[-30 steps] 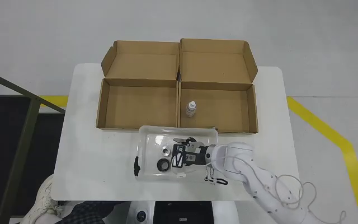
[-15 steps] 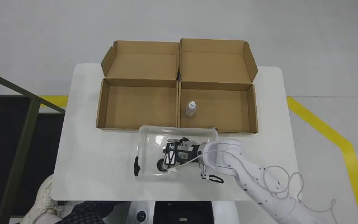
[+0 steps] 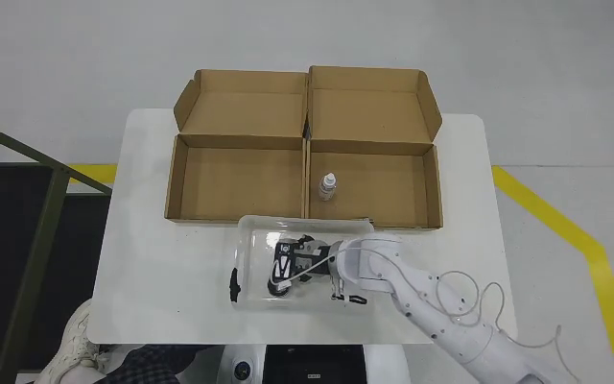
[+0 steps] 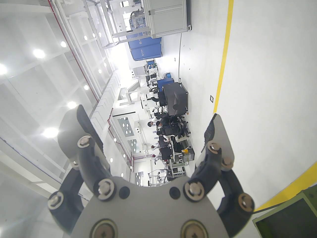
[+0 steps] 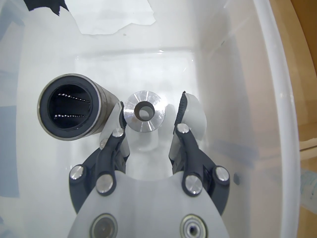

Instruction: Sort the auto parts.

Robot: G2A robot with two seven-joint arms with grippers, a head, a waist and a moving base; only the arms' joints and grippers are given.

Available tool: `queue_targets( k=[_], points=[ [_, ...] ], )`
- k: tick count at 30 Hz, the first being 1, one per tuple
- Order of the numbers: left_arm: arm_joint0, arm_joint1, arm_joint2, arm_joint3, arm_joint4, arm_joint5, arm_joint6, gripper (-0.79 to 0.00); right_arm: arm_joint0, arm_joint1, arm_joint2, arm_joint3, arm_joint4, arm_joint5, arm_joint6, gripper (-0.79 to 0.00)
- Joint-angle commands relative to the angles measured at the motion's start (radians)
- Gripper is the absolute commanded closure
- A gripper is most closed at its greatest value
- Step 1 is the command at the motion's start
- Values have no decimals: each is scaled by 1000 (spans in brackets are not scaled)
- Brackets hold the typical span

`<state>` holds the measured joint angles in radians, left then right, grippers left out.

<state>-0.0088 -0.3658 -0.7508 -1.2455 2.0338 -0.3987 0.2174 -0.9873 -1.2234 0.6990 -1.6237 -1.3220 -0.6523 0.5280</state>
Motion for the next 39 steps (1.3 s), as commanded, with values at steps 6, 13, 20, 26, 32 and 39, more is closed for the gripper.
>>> queue_targets(
  k=[6, 13, 20, 26, 32, 39],
  points=[
    [0, 0, 0, 0, 0, 0, 0, -785, 15, -8, -6, 25, 17, -16, -8, -31],
    [0, 0, 0, 0, 0, 0, 0, -785, 12, -6, 14, 6, 35, -36, -18, 0],
    [0, 0, 0, 0, 0, 0, 0, -785, -31, 16, 84, -85, 64, -70, -28, 0],
    [0, 0, 0, 0, 0, 0, 0, -785, -88, 39, 178, -182, 121, -85, -70, 0],
    [0, 0, 0, 0, 0, 0, 0, -785, -148, 61, 292, -270, 203, -85, -127, 0],
    [0, 0, 0, 0, 0, 0, 0, -785, -223, 75, 401, -337, 282, -62, -265, 0]
  ],
)
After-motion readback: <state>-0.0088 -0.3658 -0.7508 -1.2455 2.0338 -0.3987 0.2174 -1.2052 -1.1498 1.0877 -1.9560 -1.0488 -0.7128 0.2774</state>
